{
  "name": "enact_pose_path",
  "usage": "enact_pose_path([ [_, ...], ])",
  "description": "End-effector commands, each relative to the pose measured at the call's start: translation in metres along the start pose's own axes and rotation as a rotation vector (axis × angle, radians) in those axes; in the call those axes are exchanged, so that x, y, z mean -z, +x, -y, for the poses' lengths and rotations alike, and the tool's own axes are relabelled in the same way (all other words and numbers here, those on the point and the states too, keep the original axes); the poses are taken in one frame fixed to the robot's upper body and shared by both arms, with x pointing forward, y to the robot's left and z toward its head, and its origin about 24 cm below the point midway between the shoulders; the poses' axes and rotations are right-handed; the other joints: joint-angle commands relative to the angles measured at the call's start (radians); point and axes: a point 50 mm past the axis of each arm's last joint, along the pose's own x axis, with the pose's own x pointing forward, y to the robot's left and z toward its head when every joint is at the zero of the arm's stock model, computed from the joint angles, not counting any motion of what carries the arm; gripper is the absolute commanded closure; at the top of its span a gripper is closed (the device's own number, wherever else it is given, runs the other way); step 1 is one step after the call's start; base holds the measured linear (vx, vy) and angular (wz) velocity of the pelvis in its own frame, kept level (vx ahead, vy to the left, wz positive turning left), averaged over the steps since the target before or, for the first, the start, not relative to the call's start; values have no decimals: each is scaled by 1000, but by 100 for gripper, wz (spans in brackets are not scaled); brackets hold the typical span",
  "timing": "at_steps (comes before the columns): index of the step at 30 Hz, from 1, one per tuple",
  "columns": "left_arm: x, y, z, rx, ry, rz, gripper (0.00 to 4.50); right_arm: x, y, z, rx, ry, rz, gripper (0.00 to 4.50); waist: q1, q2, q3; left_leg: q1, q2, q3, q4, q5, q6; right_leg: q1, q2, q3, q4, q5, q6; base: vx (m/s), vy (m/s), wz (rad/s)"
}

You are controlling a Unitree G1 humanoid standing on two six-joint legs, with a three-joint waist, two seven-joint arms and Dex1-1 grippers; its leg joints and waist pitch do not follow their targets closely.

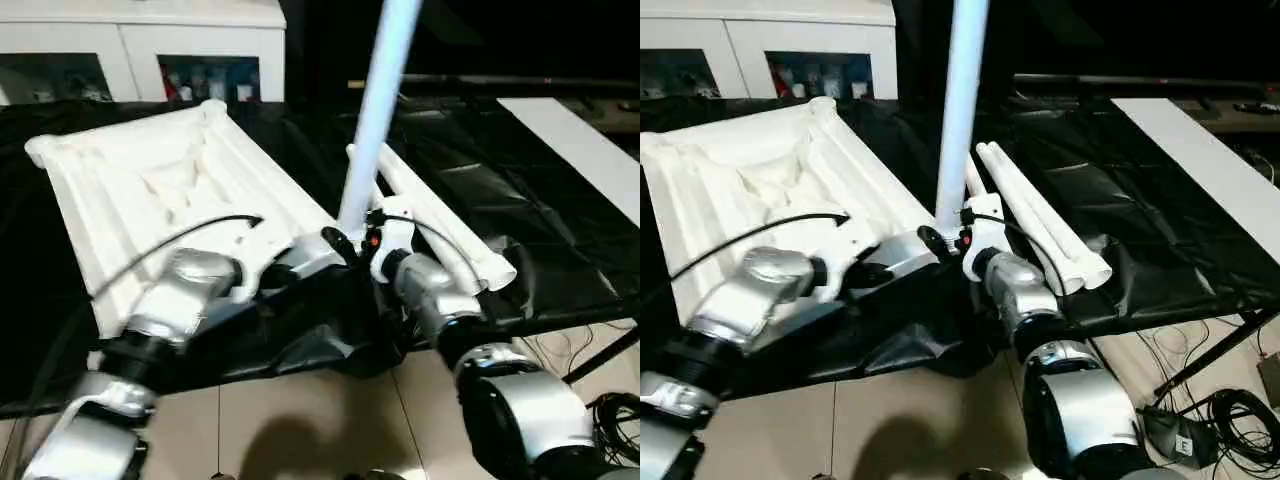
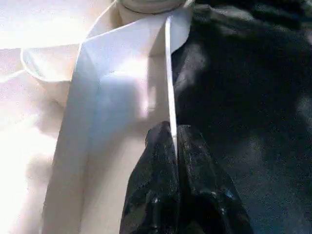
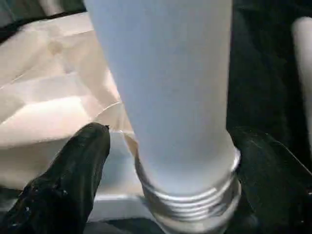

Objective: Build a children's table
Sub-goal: Insert table leg to table base

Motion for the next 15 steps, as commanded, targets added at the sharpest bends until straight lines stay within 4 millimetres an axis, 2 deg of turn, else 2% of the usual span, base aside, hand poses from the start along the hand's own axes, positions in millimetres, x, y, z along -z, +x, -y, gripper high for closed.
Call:
enact_pose_path([
  [1,3,-6,6,95,77,12,450,-11,-5,-5,-147,-54,17,42,9,18,-62,12,33,-19,-79,-294,15,46,-64,47,-70,-276,-192,51,-19,1],
  [3,6,-12,4,109,104,22,450,-11,-13,-2,-189,-80,7,42,10,17,-65,16,35,-16,-76,-261,21,44,-63,48,-63,-221,-208,55,-18,3],
  [4,6,-15,4,112,125,32,450,-11,-16,0,-203,-93,1,42,13,21,-66,20,35,-13,-74,-247,24,42,-60,49,-60,-188,-222,58,-14,5],
  [5,6,-18,1,107,132,34,450,-10,-21,2,-224,-108,-10,42,15,20,-69,17,35,-12,-72,-216,29,48,-59,49,-51,-137,-235,58,-14,5],
  [6,6,-20,1,110,131,37,422,-9,-23,2,-232,-115,-15,35,20,27,-71,18,35,-12,-71,-192,30,49,-59,49,-46,-102,-242,55,-7,1],
  [7,4,-22,0,117,121,49,422,-7,-27,4,-251,-134,-32,35,22,23,-72,19,34,-10,-69,-155,37,51,-57,49,-40,-41,-258,0,0,0],
  [9,1,-24,-1,135,109,74,422,-5,-31,5,-269,-140,-46,35,30,22,-72,20,33,-7,-67,-120,49,53,-56,49,-33,13,-273,0,0,0],
  [10,-1,-23,0,141,122,84,388,-4,-33,5,-276,-140,-52,32,31,25,-72,18,32,-7,-66,-113,52,57,-58,49,-32,21,-278,0,0,0],
  [12,-4,-22,0,143,153,98,385,-3,-35,4,-283,-140,-60,32,31,23,-71,18,33,-7,-67,-127,48,58,-59,49,-35,-1,-276,0,0,0],
  [15,-7,-16,0,139,170,106,385,-3,-36,1,-296,-142,-66,32,30,24,-66,21,35,-9,-71,-193,21,55,-60,49,-47,-102,-256,0,0,0],
])
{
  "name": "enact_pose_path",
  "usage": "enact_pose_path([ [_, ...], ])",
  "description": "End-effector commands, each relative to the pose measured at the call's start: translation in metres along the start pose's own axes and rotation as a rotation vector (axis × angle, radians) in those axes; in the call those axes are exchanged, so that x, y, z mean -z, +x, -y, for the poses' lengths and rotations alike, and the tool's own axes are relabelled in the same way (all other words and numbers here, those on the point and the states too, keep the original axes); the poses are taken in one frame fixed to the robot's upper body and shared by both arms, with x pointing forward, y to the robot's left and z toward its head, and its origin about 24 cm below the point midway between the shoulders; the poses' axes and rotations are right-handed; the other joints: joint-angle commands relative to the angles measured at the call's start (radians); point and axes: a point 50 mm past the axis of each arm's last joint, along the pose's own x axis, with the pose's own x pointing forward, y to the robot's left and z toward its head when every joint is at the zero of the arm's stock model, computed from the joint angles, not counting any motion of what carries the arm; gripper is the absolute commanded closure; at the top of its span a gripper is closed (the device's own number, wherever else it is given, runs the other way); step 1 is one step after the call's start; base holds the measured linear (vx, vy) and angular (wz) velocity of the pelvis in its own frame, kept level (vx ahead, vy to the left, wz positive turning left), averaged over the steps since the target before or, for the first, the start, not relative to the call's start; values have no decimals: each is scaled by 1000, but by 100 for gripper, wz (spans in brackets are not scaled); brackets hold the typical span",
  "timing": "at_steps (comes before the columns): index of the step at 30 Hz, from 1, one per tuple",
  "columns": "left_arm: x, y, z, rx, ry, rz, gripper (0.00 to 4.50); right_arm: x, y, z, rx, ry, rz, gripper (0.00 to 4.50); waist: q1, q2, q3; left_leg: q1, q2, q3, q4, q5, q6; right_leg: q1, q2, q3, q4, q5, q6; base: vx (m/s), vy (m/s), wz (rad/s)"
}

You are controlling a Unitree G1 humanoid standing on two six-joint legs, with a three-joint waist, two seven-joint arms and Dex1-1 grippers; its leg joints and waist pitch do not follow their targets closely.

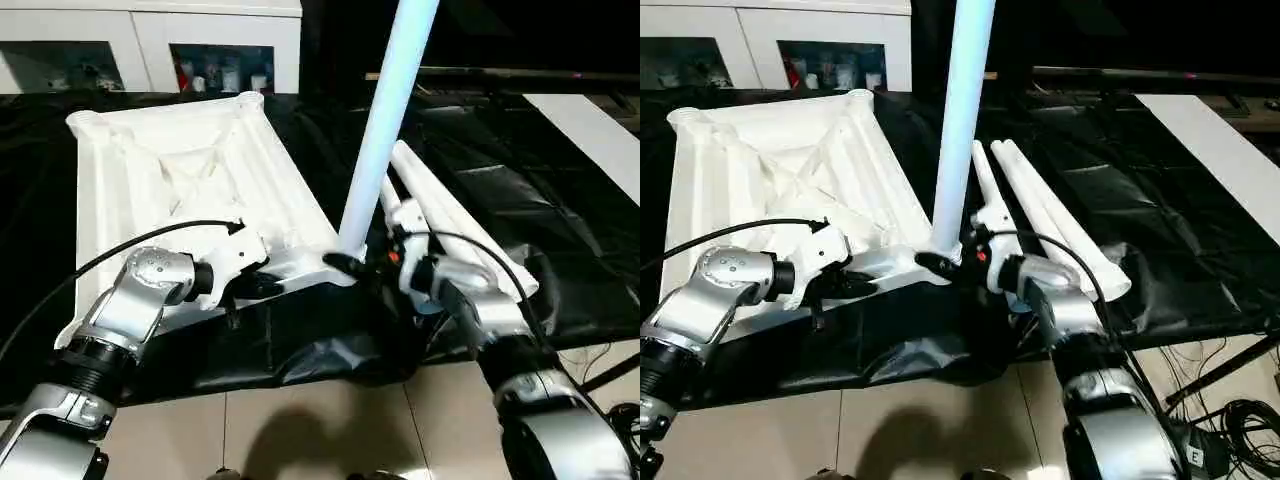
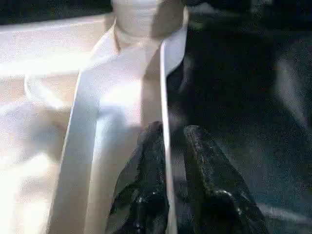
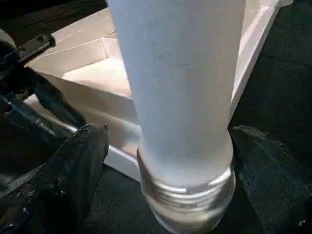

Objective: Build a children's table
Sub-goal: Insert table leg to table base, then rotate leg to tighten

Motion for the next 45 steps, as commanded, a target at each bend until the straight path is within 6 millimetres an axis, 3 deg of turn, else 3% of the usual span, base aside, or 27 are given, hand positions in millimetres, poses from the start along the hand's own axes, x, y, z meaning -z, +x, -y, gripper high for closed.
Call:
enact_pose_path([
  [1,-7,3,-2,5,35,10,385,-2,0,-3,-20,-17,-12,32,1,20,-66,20,32,-12,-68,-204,18,57,-60,48,-56,-124,-248,0,0,0],
  [2,-7,5,-3,4,44,5,385,-2,0,-4,-23,-17,-11,32,1,21,-64,21,31,-14,-70,-237,2,54,-60,50,-63,-186,-228,0,0,0],
  [4,-7,9,-5,0,62,-7,385,-4,0,-5,-27,-22,-11,32,0,19,-63,22,31,-15,-70,-255,-8,53,-61,51,-66,-225,-210,0,0,0],
  [7,-6,11,-7,-13,80,-28,385,-4,-1,-6,-29,-27,-13,32,1,19,-65,20,31,-17,-69,-249,-12,54,-62,51,-65,-229,-197,0,0,0],
  [16,-1,16,-7,4,75,-63,385,-3,-3,-8,-30,-32,-21,32,0,22,-68,20,30,-17,-67,-223,-2,55,-60,50,-58,-156,-225,0,0,0],
  [22,3,13,-6,30,55,-56,443,2,-6,-8,-51,-80,-61,32,2,19,-67,21,30,-16,-66,-233,-5,55,-61,50,-60,-180,-224,0,0,0],
  [28,1,9,10,175,50,13,443,6,-7,-6,-70,-142,-84,32,3,15,-69,18,32,-16,-65,-208,2,57,-63,51,-54,-151,-236,0,0,0],
  [30,1,9,11,179,51,11,443,5,-7,-7,-76,-145,-83,32,3,19,-67,21,33,-14,-65,-209,10,53,-59,50,-53,-134,-243,0,0,0],
  [31,3,9,12,176,52,3,443,6,-7,-8,-98,-159,-87,32,5,15,-67,21,33,-13,-64,-212,12,55,-60,50,-53,-140,-242,0,0,0],
  [37,6,8,14,180,49,-5,443,13,-9,-13,-172,-171,-111,32,9,14,-65,21,33,-15,-65,-232,8,55,-63,51,-58,-201,-222,0,0,0],
  [43,5,6,15,180,45,-4,443,15,-8,-14,-186,-160,-108,32,9,12,-67,18,32,-14,-64,-196,18,56,-61,50,-53,-162,-229,0,0,0],
  [45,5,5,15,181,42,-5,449,14,-6,-13,-179,-149,-100,50,9,13,-68,18,32,-14,-63,-196,19,57,-62,50,-52,-158,-233,0,0,0],
])
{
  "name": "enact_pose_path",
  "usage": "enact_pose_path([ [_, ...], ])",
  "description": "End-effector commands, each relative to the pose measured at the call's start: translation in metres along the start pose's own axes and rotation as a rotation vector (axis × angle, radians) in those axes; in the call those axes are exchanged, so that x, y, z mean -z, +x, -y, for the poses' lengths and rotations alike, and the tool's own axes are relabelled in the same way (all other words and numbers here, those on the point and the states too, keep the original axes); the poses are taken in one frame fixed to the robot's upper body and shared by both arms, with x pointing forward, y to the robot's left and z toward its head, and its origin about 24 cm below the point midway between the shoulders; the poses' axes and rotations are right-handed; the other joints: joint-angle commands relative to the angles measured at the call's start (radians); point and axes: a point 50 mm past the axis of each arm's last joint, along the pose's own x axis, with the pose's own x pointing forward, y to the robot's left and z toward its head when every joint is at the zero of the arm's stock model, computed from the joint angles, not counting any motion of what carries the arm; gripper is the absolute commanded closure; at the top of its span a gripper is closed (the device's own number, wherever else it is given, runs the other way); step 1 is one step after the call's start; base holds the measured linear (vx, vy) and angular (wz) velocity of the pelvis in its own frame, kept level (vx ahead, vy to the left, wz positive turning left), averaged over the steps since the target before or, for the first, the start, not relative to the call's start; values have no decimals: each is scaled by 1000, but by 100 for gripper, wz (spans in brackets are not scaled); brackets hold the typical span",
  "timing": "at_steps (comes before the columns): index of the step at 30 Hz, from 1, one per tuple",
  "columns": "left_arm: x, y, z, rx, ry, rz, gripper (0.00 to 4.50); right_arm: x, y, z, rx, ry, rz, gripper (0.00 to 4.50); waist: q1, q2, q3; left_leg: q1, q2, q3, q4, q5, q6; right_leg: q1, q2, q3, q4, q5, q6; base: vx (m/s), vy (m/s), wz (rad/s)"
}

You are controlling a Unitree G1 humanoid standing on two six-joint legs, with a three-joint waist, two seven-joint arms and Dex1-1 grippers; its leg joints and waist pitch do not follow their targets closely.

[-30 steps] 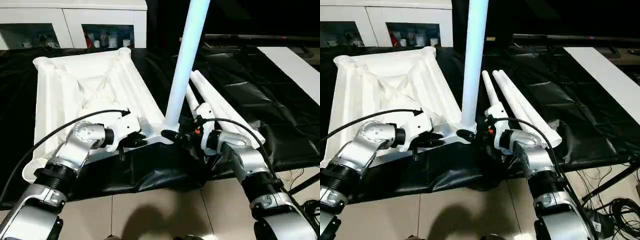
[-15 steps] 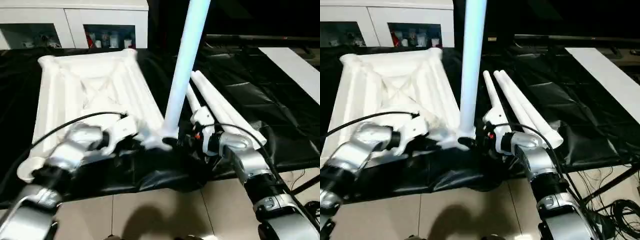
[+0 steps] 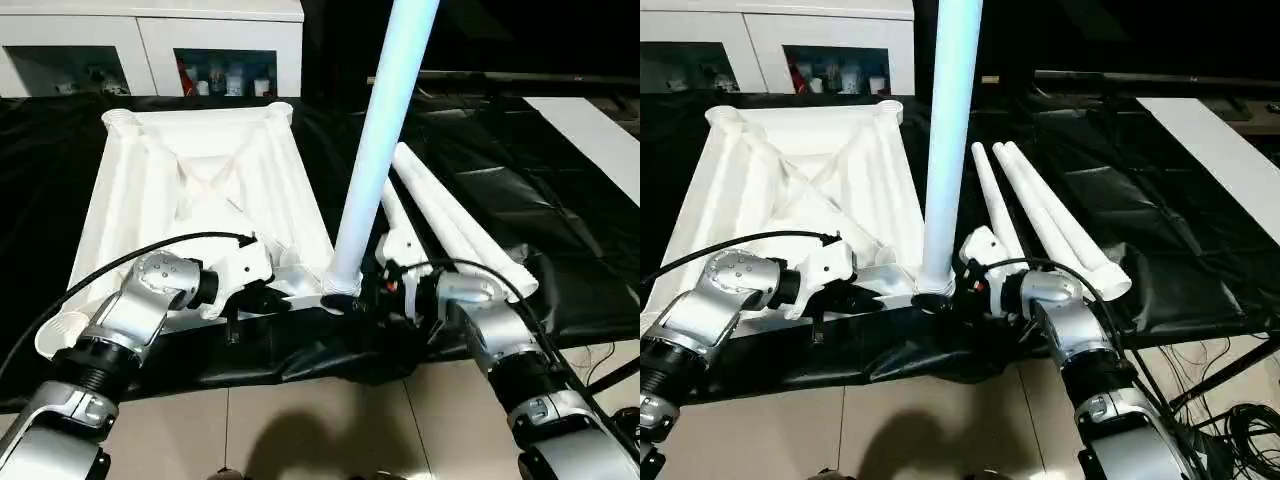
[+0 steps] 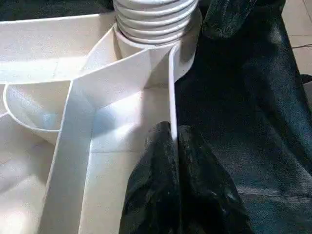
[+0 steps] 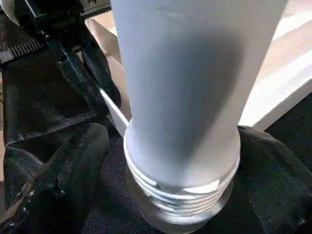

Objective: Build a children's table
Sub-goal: Rotate leg to tighten

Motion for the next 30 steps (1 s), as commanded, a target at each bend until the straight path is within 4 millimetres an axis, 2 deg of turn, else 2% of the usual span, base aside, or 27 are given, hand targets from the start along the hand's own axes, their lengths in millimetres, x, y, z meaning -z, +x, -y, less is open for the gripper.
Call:
enact_pose_path([
  [1,-5,3,5,36,12,30,449,-1,-1,3,9,-1,6,50,1,12,-69,15,31,-14,-65,-200,22,56,-62,49,-61,-161,-236,0,0,0],
  [2,-5,3,5,38,11,29,449,-1,0,2,7,1,6,50,1,12,-69,15,32,-14,-65,-201,22,55,-61,49,-60,-159,-237,0,0,0],
  [4,-4,3,6,40,10,28,450,0,1,2,3,2,7,85,2,12,-68,16,32,-14,-65,-202,22,55,-61,49,-60,-160,-237,0,0,0],
  [12,-3,0,5,41,2,18,450,0,4,2,-5,4,12,129,2,11,-69,15,31,-14,-64,-198,23,56,-61,49,-59,-163,-235,0,0,0],
  [15,-2,-1,6,44,-4,15,450,2,5,1,-7,8,13,161,3,12,-70,15,32,-14,-64,-195,23,56,-62,48,-57,-152,-239,0,0,0],
  [23,1,-3,9,50,-21,11,450,7,8,0,18,41,26,173,0,11,-70,13,31,-15,-64,-192,25,58,-61,48,-56,-148,-243,0,0,0],
  [24,2,-2,9,40,-36,7,450,13,10,2,89,76,13,173,-2,12,-69,14,31,-14,-64,-197,23,56,-62,48,-57,-154,-243,0,0,0],
  [26,3,-1,9,29,-40,-1,450,15,11,3,121,88,6,173,-7,12,-66,15,31,-17,-67,-225,10,55,-63,48,-62,-202,-235,0,0,0],
  [28,6,3,4,-38,-56,-31,450,22,14,7,251,125,-13,173,-12,10,-63,16,31,-18,-69,-257,-4,52,-63,49,-68,-263,-219,0,0,0],
  [29,5,10,-3,-128,-84,-38,450,28,18,11,400,170,-16,174,-15,10,-60,20,31,-19,-70,-280,-18,48,-65,49,-74,-314,-206,0,0,0],
  [30,5,10,-3,-128,-84,-38,450,28,18,11,400,170,-16,174,-17,11,-57,23,30,-19,-71,-296,-26,43,-64,49,-78,-347,-199,0,0,0],
])
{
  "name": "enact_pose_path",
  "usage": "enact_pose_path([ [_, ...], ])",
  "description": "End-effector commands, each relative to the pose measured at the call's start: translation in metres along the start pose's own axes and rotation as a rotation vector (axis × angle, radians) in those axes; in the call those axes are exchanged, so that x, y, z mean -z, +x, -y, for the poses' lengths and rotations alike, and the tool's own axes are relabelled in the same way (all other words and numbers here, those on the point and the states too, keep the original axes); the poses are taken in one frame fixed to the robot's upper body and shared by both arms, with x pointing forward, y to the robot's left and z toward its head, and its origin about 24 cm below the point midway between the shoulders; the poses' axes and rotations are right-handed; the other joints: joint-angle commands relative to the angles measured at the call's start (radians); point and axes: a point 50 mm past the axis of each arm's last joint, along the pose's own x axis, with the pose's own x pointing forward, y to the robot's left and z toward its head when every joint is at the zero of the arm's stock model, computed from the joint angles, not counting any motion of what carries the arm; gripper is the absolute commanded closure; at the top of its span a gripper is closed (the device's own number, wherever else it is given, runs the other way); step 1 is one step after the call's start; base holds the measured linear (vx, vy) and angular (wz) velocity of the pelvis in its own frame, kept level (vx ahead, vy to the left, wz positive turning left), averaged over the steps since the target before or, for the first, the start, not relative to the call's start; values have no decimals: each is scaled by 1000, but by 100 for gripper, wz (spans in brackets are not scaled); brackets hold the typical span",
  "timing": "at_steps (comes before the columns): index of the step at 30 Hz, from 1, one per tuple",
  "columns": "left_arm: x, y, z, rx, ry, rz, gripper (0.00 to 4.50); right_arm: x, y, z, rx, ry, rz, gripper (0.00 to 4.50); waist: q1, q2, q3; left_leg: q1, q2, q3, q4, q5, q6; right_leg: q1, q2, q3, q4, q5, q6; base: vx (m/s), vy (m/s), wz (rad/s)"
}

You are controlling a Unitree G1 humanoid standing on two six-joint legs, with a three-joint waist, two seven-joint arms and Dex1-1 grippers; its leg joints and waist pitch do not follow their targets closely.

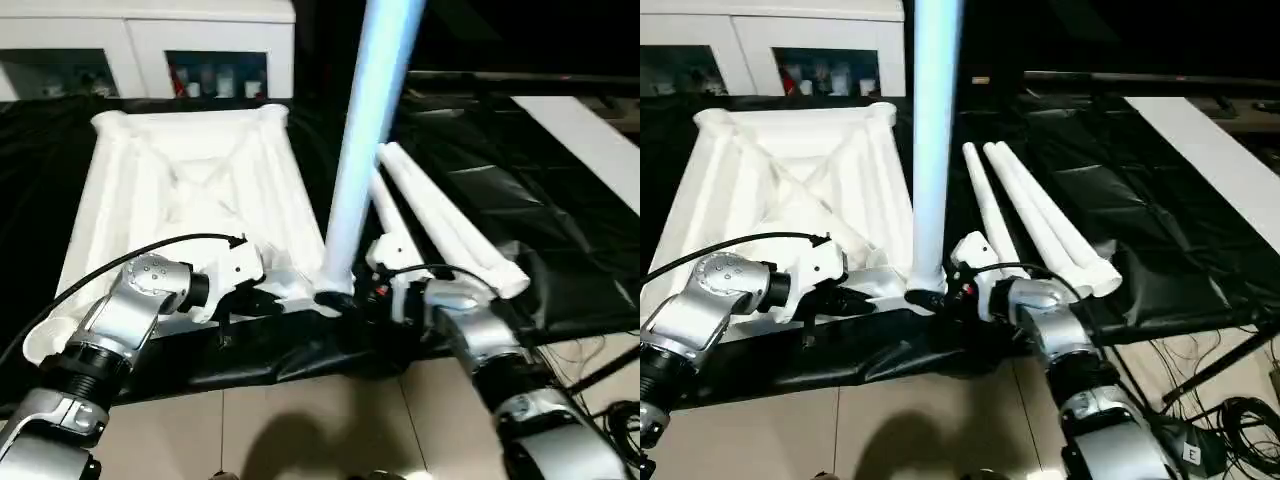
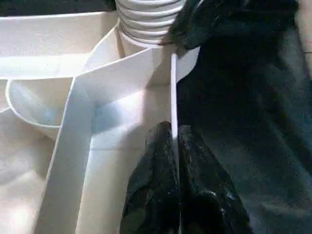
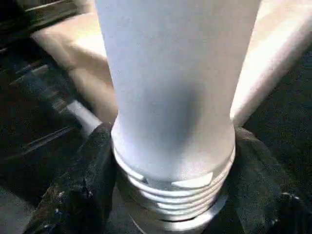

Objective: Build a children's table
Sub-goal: Rotate leg to tighten

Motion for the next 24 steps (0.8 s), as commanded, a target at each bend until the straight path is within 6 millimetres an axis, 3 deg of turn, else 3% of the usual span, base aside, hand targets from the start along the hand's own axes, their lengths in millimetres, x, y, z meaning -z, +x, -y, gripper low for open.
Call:
enact_pose_path([
  [1,-2,16,-2,-83,-50,-23,450,21,-4,14,296,126,-75,174,-3,14,-54,19,28,-21,-73,-320,-39,38,-66,48,-85,-401,-184,0,0,0],
  [4,-11,28,-4,-159,-94,-8,450,25,3,14,428,200,-82,174,-4,10,-50,21,26,-24,-73,-366,-39,33,-68,45,-102,-511,-137,0,0,0],
  [5,-18,37,-5,-207,-122,5,450,26,8,12,509,259,-80,174,-3,11,-49,31,22,-25,-71,-394,-40,25,-65,41,-111,-558,-116,0,0,0],
  [10,-34,56,-3,-278,-135,24,450,22,24,2,574,317,-76,175,-3,9,-51,37,20,-31,-70,-441,-33,18,-63,30,-123,-595,-77,0,0,0],
  [12,-36,60,0,-280,-119,22,450,19,29,-1,564,293,-85,175,-4,7,-52,29,20,-32,-73,-437,-26,23,-64,30,-121,-585,-73,0,0,0],
  [16,-36,62,4,-262,-103,22,450,6,40,-11,436,311,1,175,-3,10,-53,27,23,-31,-77,-430,-18,23,-66,33,-119,-538,-87,0,0,0],
  [18,-33,59,4,-263,-101,18,450,1,42,-12,405,305,40,119,-2,10,-55,21,25,-32,-80,-422,-16,29,-67,34,-114,-508,-98,0,0,0],
  [21,-30,54,3,-248,-85,19,450,-5,41,-11,360,267,80,98,-1,9,-56,21,25,-28,-79,-413,-6,27,-67,37,-112,-475,-117,0,0,0],
  [24,-23,44,0,-235,-79,10,450,-9,32,-2,357,193,83,59,-2,7,-58,10,26,-28,-81,-363,-1,38,-70,39,-105,-444,-128,0,0,0],
])
